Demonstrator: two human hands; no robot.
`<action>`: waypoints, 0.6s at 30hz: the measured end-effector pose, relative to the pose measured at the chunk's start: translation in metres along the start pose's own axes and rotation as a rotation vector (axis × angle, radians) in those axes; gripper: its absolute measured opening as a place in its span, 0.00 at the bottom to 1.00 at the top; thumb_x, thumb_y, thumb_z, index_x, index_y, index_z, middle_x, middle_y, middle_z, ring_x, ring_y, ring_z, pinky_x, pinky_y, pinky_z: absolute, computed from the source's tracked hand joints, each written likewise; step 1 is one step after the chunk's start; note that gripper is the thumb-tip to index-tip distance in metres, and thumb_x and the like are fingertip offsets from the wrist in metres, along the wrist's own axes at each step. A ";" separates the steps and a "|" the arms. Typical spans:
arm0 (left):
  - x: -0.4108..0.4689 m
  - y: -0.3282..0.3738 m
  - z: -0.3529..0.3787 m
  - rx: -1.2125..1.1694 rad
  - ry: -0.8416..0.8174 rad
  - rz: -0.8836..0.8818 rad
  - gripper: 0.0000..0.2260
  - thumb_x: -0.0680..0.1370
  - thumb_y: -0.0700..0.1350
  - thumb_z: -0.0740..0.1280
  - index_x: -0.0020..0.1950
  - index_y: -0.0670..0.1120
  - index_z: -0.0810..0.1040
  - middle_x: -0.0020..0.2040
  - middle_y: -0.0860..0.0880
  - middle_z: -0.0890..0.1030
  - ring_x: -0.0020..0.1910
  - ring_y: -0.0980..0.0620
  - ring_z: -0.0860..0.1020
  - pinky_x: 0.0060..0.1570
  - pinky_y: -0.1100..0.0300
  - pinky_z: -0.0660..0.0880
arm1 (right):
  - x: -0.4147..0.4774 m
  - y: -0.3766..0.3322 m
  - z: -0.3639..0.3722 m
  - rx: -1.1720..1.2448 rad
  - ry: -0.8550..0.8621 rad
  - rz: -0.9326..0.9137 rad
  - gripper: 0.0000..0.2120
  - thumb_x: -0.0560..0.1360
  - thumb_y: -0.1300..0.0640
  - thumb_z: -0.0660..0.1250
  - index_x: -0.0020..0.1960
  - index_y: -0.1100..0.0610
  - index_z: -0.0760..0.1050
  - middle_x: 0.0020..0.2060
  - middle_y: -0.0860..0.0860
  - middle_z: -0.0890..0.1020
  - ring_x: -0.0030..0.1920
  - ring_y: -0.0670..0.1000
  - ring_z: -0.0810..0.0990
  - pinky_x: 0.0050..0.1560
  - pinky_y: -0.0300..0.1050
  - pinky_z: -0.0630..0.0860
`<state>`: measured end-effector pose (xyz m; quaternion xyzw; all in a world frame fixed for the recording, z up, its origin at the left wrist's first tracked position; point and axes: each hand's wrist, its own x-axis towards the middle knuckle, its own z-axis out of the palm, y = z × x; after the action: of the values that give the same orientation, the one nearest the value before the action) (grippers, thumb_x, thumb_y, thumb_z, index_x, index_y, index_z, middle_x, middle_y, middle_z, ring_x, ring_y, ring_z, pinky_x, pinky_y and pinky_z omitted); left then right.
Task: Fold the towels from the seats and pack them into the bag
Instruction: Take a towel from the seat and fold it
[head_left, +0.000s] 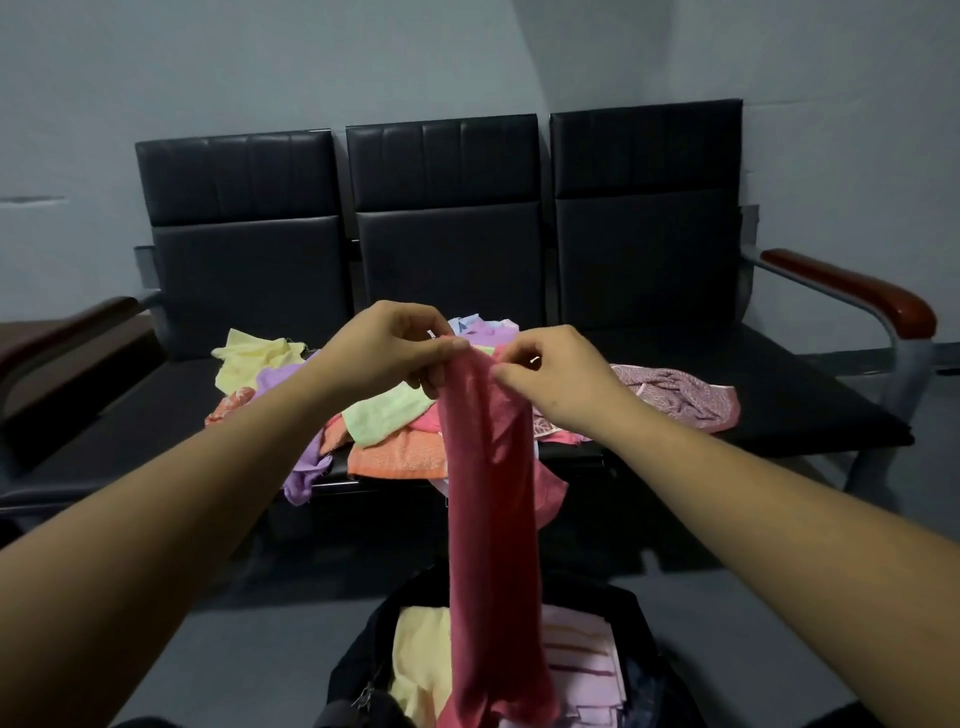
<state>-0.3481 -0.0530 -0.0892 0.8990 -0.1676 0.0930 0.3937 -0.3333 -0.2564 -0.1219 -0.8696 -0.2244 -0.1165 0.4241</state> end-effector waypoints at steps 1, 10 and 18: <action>0.000 -0.003 -0.002 0.028 -0.004 -0.013 0.09 0.79 0.50 0.70 0.46 0.45 0.82 0.33 0.47 0.84 0.33 0.52 0.81 0.37 0.62 0.75 | 0.000 0.001 -0.001 0.017 0.005 0.016 0.06 0.78 0.59 0.69 0.44 0.60 0.82 0.35 0.46 0.81 0.33 0.42 0.75 0.36 0.31 0.69; -0.005 -0.031 -0.012 0.310 -0.277 -0.116 0.21 0.72 0.63 0.70 0.48 0.45 0.84 0.51 0.52 0.80 0.51 0.57 0.76 0.56 0.58 0.72 | -0.001 0.021 -0.013 0.121 0.078 0.032 0.11 0.75 0.53 0.75 0.43 0.59 0.78 0.34 0.48 0.81 0.31 0.40 0.72 0.33 0.36 0.69; -0.007 -0.024 -0.014 0.022 -0.111 -0.152 0.22 0.67 0.58 0.74 0.41 0.39 0.76 0.35 0.50 0.85 0.41 0.49 0.86 0.45 0.58 0.82 | -0.001 0.049 -0.032 0.148 -0.049 0.108 0.06 0.73 0.63 0.76 0.44 0.59 0.79 0.37 0.54 0.84 0.34 0.56 0.83 0.39 0.54 0.83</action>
<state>-0.3457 -0.0263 -0.0977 0.9172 -0.1195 0.0148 0.3798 -0.3103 -0.3087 -0.1365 -0.8494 -0.1957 -0.0552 0.4870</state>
